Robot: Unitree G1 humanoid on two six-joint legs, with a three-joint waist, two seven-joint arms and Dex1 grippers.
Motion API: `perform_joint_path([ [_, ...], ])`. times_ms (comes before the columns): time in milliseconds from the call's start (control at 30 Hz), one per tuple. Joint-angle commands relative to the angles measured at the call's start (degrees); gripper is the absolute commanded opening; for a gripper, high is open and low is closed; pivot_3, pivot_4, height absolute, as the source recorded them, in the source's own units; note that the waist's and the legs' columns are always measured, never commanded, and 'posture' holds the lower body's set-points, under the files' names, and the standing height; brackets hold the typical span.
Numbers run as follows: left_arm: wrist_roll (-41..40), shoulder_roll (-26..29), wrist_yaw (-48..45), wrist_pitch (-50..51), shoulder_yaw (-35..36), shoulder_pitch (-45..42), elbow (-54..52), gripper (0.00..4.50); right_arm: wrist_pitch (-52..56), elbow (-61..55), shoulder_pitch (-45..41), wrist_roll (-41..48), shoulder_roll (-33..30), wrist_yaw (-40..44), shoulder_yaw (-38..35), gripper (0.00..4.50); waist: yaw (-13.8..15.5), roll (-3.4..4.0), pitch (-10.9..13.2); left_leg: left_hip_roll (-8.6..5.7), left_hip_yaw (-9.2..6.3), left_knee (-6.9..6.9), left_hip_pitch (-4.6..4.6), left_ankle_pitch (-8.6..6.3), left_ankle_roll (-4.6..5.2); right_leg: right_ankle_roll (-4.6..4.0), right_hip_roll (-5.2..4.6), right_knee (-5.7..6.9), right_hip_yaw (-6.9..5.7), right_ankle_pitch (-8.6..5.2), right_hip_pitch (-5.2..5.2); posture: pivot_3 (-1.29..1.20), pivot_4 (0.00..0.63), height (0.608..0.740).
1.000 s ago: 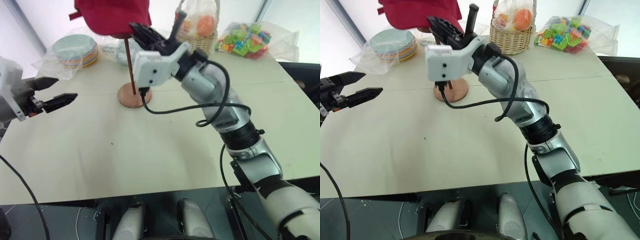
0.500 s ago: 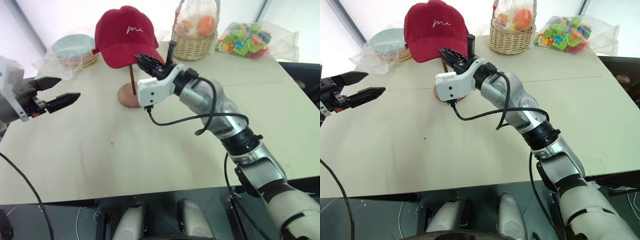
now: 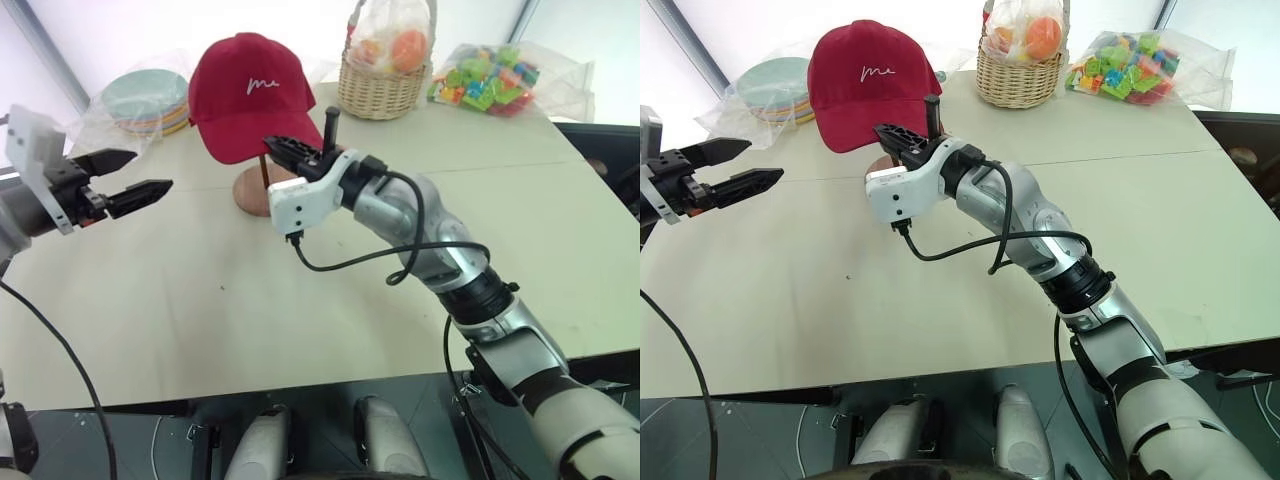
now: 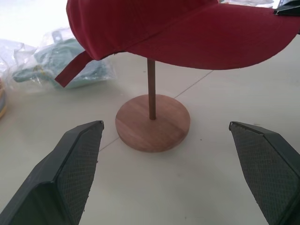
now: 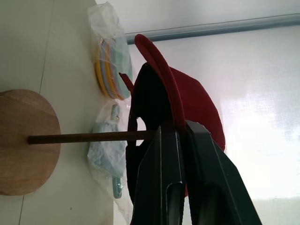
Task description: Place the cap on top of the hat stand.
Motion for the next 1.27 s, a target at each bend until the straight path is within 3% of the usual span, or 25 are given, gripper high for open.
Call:
perform_joint_path([
  [33, 0.02, 0.41, -0.22, -1.01, 0.76, -1.07, -0.31, 4.50, -0.24, -2.22, -0.25, 0.23, 1.06, -0.25, -0.19, 1.06, 0.01, 0.00, 0.00, 0.00, 0.00, 0.00, 0.00, 0.00, 0.00, 0.00, 0.00, 0.00, 0.00, 0.00, 0.00, 0.00, 0.150, 0.740],
  [267, -0.45, -0.12, -0.34, -0.86, 1.35, -1.03, -0.23, 4.50, -1.12, -2.50, 0.31, 2.45, 1.78, 1.40, -0.08, 4.47, 0.10, 0.00, 0.00, 0.00, -0.01, 0.01, 0.00, 0.00, 0.00, 0.00, 0.00, 0.00, -0.01, 0.00, 0.02, 0.00, 0.150, 0.740],
  [567, -0.84, -0.69, -0.79, -0.57, 1.07, -2.71, 1.38, 4.50, 0.32, -6.68, 3.23, 19.96, 2.36, 11.14, -4.68, 4.47, 0.18, -0.03, 0.01, 0.00, -0.04, 0.02, 0.00, 0.00, 0.00, 0.00, 0.00, -0.02, -0.03, 0.00, 0.04, 0.00, 0.150, 0.740],
  [733, -0.88, -0.44, -1.71, -0.25, 1.05, -2.80, 1.84, 4.50, 15.28, -13.70, 2.78, 38.06, 0.65, 17.94, -16.15, 4.47, 0.31, -0.03, 0.02, 0.00, -0.09, 0.03, 0.00, 0.00, 0.01, 0.00, -0.02, -0.03, -0.06, 0.00, 0.08, 0.00, 0.150, 0.740],
  [900, 0.65, 0.58, -2.38, -0.71, 1.04, -0.69, 2.35, 4.50, 38.13, -17.06, 0.33, 57.86, -14.31, 29.11, -30.82, 4.47, 0.79, -0.02, 0.04, 0.00, -0.09, 0.02, -0.01, -0.03, 0.06, 0.00, -0.04, -0.12, -0.08, 0.00, 0.12, 0.00, 0.150, 0.740],
  [1000, 2.29, -0.09, -1.04, -2.39, 1.09, 0.13, 3.58, 4.50, 47.24, -13.11, 1.61, 64.58, -23.39, 34.33, -34.94, 4.47, 1.21, -0.03, 0.04, 0.01, -0.09, -0.01, 0.00, -0.17, 0.30, 0.00, -0.06, -0.19, -0.08, 0.00, 0.14, 0.00, 0.150, 0.740],
  [1100, 4.58, -2.97, 3.17, -4.84, 1.13, 0.76, 5.43, 4.50, 47.02, -5.38, 3.82, 65.53, -28.66, 36.60, -36.72, 4.47, 1.44, -0.03, 0.04, 0.04, -0.03, -0.02, 0.05, -0.23, 0.40, 0.00, -0.10, -0.22, -0.07, 0.00, 0.18, 0.00, 0.150, 0.740],
  [1267, 5.30, -7.92, 8.04, -6.05, 1.51, 4.66, 1.68, 4.50, 40.88, 5.80, 5.20, 63.65, -31.45, 36.66, -37.03, 4.47, 1.52, -0.02, 0.05, 0.04, 0.09, -0.02, 0.08, -0.24, 0.41, 0.01, -0.21, -0.20, 0.01, 0.00, 0.14, 0.00, 0.150, 0.740],
])
